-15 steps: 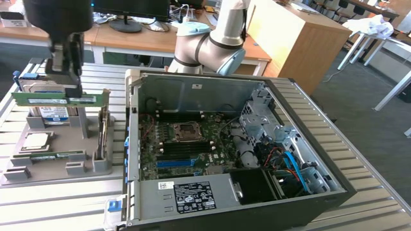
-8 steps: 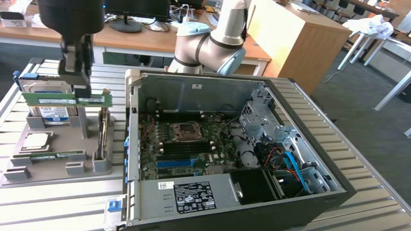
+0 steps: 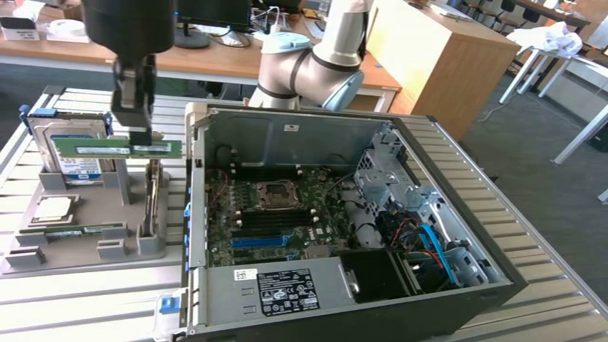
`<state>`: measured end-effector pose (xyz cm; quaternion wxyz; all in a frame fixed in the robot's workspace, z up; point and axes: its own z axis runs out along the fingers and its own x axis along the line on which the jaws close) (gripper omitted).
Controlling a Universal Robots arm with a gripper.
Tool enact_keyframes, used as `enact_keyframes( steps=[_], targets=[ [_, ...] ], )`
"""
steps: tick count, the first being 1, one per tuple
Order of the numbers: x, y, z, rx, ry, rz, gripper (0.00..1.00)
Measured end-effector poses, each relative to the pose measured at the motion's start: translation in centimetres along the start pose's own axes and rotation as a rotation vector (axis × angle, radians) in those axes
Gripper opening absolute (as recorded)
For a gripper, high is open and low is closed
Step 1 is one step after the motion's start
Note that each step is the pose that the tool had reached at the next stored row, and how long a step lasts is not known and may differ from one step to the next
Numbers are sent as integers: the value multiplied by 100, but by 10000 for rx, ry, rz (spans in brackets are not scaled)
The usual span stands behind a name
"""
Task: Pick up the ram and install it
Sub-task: 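Pick up the ram and move it above insertion slot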
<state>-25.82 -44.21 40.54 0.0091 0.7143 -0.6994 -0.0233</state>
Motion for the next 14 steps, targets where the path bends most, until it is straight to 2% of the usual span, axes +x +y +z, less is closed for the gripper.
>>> enact_keyframes(
  steps=[14],
  targets=[
    [7,-356,-17,-4,1,0,11]
  ],
)
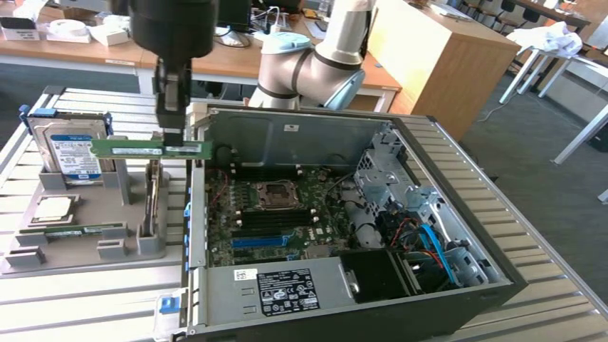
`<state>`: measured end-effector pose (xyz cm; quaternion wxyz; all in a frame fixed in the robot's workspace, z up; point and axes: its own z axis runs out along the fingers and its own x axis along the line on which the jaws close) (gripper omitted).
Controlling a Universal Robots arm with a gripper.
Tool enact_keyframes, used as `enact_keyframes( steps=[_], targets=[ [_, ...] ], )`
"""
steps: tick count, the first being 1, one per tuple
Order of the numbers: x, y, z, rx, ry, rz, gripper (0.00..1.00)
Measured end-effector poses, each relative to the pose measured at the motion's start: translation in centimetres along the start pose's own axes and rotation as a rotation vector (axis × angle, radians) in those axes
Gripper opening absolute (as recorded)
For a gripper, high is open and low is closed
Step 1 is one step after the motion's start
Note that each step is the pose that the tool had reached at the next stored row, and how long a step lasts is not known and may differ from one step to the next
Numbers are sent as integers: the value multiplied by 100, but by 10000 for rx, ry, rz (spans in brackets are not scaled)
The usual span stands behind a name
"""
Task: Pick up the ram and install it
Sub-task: 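Pick up the ram and move it above insertion slot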
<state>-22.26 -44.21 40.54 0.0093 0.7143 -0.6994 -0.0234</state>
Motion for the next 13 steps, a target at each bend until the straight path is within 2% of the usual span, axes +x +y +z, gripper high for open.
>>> enact_keyframes(
  steps=[13],
  targets=[
    [7,-314,-14,0,0,-1,11]
  ],
)
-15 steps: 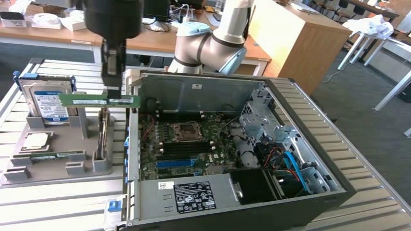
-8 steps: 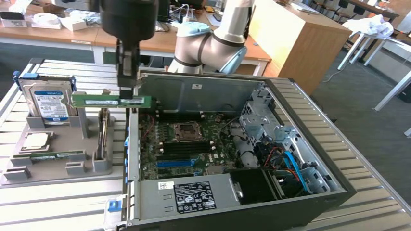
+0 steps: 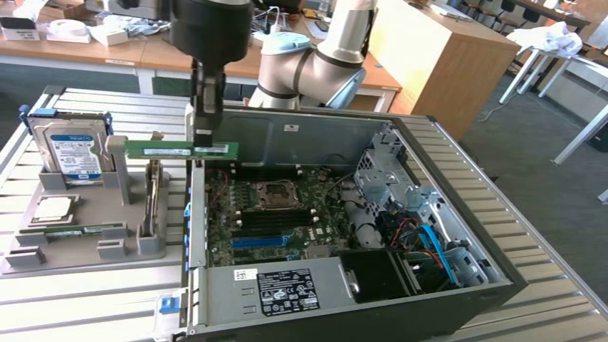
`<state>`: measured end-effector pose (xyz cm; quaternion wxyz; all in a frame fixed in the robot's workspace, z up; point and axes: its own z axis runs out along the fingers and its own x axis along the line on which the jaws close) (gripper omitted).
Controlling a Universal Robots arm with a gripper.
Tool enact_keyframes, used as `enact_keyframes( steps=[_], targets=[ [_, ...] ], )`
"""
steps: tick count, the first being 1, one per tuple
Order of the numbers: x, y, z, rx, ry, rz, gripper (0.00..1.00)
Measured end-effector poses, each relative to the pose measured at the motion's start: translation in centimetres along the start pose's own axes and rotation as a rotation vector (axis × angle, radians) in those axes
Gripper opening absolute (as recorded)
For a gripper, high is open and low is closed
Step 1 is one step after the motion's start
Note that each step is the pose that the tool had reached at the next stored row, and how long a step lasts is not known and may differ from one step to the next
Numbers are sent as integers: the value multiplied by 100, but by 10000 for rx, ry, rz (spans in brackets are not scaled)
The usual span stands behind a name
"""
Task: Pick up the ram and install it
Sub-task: 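Pick up the ram and move it above insertion slot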
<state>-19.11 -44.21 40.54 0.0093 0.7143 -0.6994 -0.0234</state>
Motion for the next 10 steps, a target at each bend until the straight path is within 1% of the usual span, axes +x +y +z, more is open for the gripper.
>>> enact_keyframes(
  steps=[10],
  targets=[
    [5,-218,-10,0,0,0,11]
  ],
)
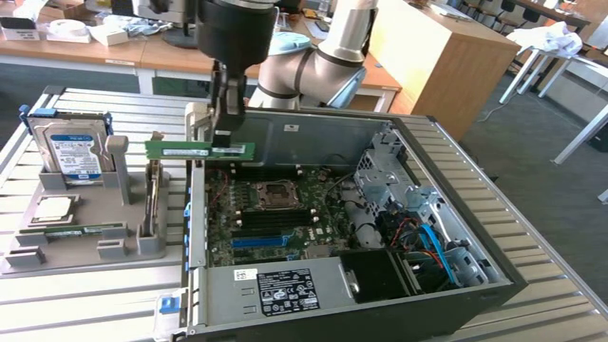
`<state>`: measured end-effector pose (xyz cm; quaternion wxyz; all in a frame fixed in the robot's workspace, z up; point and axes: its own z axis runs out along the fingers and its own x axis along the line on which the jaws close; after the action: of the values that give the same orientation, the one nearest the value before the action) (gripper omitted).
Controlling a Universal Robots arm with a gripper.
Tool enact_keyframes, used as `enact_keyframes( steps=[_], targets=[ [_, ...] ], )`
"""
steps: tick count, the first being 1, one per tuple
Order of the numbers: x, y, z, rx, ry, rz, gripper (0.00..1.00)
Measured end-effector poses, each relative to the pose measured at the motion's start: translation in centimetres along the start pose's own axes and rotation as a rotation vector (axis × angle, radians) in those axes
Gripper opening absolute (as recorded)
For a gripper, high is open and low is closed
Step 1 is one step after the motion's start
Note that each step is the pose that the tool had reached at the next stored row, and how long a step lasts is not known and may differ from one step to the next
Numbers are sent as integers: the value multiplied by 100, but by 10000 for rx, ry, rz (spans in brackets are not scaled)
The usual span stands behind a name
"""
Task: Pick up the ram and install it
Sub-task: 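Pick up the ram and move it above insertion slot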
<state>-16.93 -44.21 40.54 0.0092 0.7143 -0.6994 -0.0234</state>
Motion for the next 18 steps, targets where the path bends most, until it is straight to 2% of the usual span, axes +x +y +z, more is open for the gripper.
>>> enact_keyframes(
  steps=[18],
  targets=[
    [9,-440,-20,0,0,1,11]
  ],
)
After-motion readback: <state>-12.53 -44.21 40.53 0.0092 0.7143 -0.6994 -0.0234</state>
